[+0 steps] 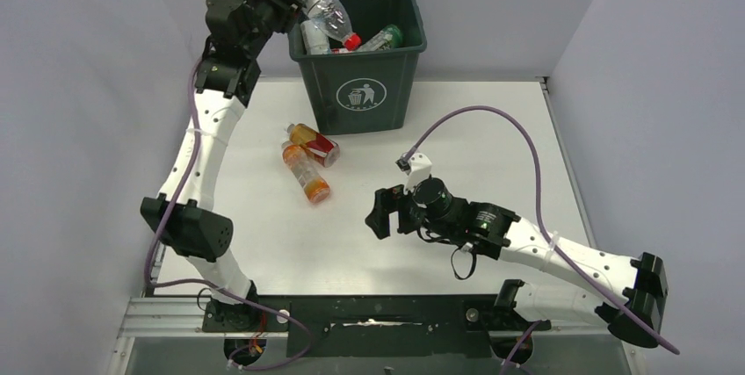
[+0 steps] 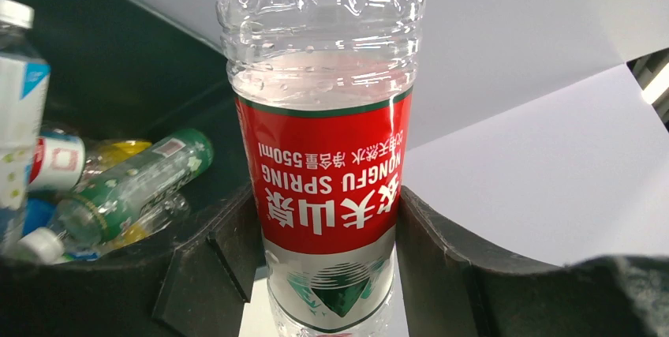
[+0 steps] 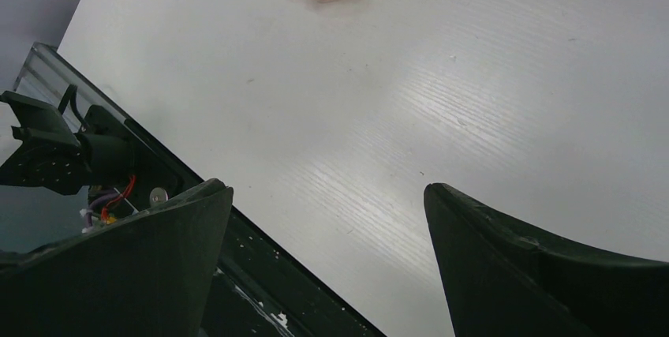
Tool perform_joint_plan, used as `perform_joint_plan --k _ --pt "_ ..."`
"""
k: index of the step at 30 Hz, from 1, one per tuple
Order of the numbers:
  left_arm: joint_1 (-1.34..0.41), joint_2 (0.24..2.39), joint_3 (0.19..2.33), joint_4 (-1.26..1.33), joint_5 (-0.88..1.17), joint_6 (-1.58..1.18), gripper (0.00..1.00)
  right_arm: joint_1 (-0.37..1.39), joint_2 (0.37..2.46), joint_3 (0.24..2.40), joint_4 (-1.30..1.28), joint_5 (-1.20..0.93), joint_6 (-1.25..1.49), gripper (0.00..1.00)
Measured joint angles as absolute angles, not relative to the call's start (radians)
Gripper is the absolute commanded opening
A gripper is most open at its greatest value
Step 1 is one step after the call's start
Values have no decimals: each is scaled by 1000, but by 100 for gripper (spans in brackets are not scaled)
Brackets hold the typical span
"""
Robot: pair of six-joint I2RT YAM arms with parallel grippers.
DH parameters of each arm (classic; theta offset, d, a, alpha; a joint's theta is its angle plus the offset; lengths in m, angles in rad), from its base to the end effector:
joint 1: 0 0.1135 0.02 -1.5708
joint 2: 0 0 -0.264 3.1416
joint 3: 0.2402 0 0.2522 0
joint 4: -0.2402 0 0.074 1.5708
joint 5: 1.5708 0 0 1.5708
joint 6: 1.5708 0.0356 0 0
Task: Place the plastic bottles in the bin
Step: Place the plastic bottle in the trash bin.
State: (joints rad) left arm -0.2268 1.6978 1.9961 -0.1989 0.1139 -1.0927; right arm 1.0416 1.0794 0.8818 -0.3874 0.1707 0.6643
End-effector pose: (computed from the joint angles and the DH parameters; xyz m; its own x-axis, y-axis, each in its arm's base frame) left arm 0.3682 -0.0891 0.5156 -0.2517 -0.8472 -0.4678 0.2393 0.4139 -0.8783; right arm 0.1255 0.2027 0.2968 -0.6999 0.0068 -0.7143 -0.4416 0.7818 0.4401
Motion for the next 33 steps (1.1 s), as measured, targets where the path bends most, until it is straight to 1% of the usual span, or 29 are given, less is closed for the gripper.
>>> perform_joint_plan --k 8,15,16,17,18,22,28,33 --pt "-274 1904 2135 -78 113 -1092 52 1043 1024 872 -424 200 688 98" --pt "-278 2053 2280 -48 114 -1092 56 1049 978 848 -442 220 700 98" --pt "-278 2070 2303 -46 115 -1092 58 1049 976 844 -443 221 701 98" --pt "-278 2092 2331 -45 116 -1092 62 1049 976 841 -443 221 702 98" --pt "-278 2112 2358 -42 117 -1092 68 1049 976 839 -443 221 703 98" --pt "-278 2152 2393 -36 117 -1084 81 1049 984 835 -443 221 708 98" --pt "-266 2197 2424 -38 136 -1069 83 1049 998 835 -443 220 709 98" --pt "-247 2181 2393 -53 148 -1053 83 1049 998 830 -439 220 710 98"
